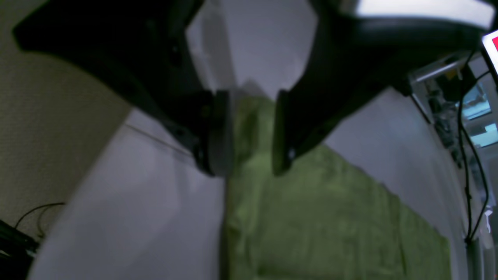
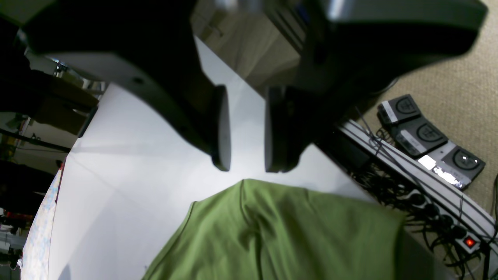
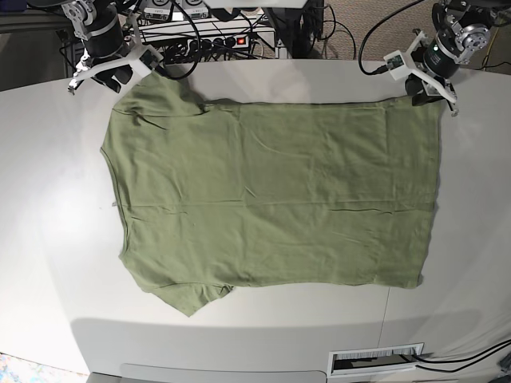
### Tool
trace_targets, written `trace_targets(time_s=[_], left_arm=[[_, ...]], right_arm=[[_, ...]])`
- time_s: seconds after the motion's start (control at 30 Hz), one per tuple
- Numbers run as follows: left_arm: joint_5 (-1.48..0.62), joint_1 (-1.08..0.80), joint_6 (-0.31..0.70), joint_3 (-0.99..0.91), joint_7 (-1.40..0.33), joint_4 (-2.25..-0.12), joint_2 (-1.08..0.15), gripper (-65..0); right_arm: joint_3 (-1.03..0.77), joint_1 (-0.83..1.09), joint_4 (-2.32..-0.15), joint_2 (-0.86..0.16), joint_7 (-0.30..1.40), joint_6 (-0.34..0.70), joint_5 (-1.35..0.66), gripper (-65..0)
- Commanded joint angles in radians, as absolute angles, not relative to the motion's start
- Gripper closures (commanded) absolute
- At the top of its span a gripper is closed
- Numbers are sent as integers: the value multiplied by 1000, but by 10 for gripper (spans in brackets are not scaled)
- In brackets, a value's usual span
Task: Fold the T-shirt properly
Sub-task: 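Move both grippers down toward the shirt's shoulder corners by the collar, then close both grippers on the shirt's shoulder edges beside the collar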
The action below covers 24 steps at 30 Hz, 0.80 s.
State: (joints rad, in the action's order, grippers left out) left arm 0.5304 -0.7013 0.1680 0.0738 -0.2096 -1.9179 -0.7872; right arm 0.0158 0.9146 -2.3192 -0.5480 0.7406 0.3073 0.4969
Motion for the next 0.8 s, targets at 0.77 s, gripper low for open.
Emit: trace_targets(time_s=[0.77], left_arm=[[533, -703, 149, 70, -175, -1803, -851, -183]], right_arm=[[11, 912, -2356, -557, 737, 292, 505, -164]])
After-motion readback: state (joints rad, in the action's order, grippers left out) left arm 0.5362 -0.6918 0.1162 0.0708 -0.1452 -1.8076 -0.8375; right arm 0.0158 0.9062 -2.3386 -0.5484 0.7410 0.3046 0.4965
